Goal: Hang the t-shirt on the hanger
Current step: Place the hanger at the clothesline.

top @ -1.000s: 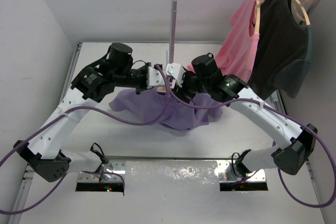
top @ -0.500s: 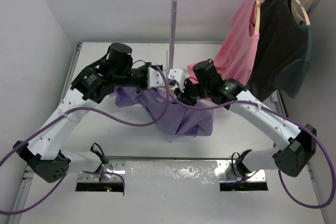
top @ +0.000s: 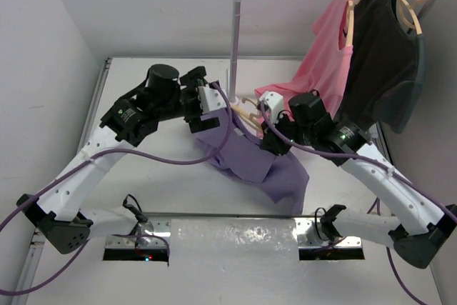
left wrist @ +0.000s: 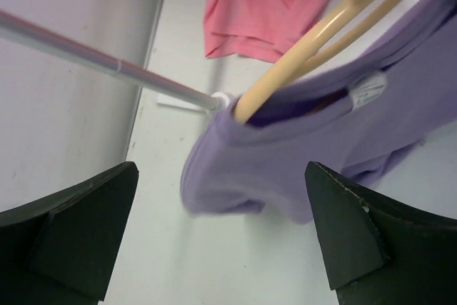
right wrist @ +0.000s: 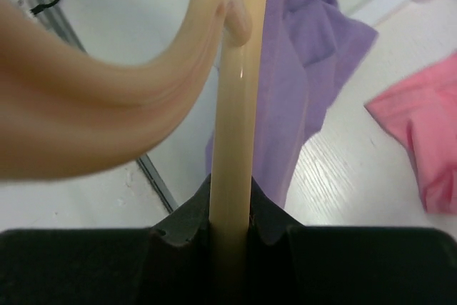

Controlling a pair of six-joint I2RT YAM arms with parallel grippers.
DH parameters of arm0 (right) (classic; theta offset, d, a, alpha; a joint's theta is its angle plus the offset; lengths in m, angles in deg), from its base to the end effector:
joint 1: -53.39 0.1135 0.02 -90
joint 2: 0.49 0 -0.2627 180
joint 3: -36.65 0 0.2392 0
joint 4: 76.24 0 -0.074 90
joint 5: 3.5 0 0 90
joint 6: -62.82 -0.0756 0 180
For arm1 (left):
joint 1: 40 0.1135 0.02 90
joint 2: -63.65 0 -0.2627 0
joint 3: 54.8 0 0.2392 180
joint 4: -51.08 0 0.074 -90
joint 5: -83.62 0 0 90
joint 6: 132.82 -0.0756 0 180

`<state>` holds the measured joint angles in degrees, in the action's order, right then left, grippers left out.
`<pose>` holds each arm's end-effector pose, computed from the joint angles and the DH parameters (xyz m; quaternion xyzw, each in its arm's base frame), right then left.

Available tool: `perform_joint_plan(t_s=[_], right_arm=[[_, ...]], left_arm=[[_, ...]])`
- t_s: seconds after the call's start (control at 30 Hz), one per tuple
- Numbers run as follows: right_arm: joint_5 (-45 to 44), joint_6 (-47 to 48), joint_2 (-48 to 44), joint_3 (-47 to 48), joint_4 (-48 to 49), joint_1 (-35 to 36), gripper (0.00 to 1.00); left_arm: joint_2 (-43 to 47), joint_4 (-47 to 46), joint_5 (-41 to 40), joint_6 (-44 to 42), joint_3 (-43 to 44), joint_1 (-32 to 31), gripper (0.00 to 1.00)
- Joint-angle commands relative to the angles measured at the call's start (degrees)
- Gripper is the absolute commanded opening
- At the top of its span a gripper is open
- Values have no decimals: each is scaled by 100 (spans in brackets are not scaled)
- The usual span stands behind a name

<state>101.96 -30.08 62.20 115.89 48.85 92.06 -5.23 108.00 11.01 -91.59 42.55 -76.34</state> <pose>0.1779 0.1681 0.3239 -0.3297 0.8309 0.2664 0.3605 0.1994 -0.1747 0.4030 0.6314 0.5733 -0.0744 0.5169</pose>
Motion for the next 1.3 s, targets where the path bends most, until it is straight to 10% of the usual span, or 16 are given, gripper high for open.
perform_joint_plan(t_s=[0.0, 0.47, 0.8, 1.27], right_arm=[[-1251, -632, -240, 777, -329, -53, 0], [-4578, -1161, 813, 4178, -2097, -114, 0], [-4183, -730, 2738, 6044, -858, -1090, 0], [-3287, -746, 3476, 5850, 1165, -1644, 0]], left_arm=[[244, -986, -762, 622, -21, -23, 100], [762, -1892, -1704, 1309, -583, -22, 100], [1210, -1901, -1703, 1406, -900, 4, 100], [1641, -2042, -1704, 1388, -1330, 188, 100]])
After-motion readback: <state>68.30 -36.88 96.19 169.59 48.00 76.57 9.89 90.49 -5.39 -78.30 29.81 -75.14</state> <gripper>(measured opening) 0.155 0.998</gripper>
